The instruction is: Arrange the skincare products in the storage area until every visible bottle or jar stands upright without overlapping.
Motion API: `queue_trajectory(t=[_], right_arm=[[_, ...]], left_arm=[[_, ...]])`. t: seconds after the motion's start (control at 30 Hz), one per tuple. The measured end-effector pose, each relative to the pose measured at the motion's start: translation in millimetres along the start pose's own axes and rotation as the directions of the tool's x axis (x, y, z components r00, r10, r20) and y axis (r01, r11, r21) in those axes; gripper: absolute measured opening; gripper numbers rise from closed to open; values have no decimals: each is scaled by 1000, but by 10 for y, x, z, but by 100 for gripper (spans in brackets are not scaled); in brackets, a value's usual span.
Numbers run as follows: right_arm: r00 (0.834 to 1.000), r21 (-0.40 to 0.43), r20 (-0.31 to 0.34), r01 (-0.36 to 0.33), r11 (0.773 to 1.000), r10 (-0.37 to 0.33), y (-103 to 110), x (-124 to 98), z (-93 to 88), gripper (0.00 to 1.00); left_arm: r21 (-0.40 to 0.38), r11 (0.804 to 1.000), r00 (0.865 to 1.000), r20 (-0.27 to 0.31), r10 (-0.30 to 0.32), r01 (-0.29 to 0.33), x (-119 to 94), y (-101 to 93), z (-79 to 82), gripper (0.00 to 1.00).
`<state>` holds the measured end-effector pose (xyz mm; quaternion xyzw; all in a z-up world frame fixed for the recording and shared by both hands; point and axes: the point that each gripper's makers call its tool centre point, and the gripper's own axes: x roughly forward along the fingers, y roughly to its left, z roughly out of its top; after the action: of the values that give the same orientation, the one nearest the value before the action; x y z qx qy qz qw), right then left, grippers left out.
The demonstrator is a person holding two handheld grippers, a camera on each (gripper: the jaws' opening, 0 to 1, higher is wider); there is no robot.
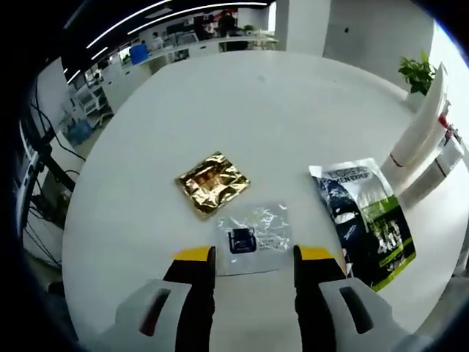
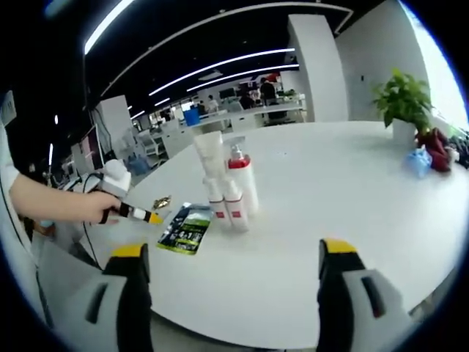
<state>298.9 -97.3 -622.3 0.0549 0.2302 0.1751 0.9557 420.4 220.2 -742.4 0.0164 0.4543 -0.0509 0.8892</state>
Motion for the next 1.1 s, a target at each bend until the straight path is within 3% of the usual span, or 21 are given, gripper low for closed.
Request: queue_trajectory(t=[0.27, 0.63, 1.1], right_arm=[[1000, -7, 2, -1, 1000, 1, 4, 1, 5, 96], [1000, -12, 16, -8, 1000, 9, 18, -7, 25, 96], [999, -15, 26, -26, 1000, 27, 46, -11, 39, 96]], left_arm=[[-12, 1000, 1000, -14, 6, -6, -16, -1, -17, 38], [-52, 999, 1000, 15, -11, 11, -225, -98, 20, 38], [-68, 997, 1000, 8, -19, 20, -340, -244, -161, 38]])
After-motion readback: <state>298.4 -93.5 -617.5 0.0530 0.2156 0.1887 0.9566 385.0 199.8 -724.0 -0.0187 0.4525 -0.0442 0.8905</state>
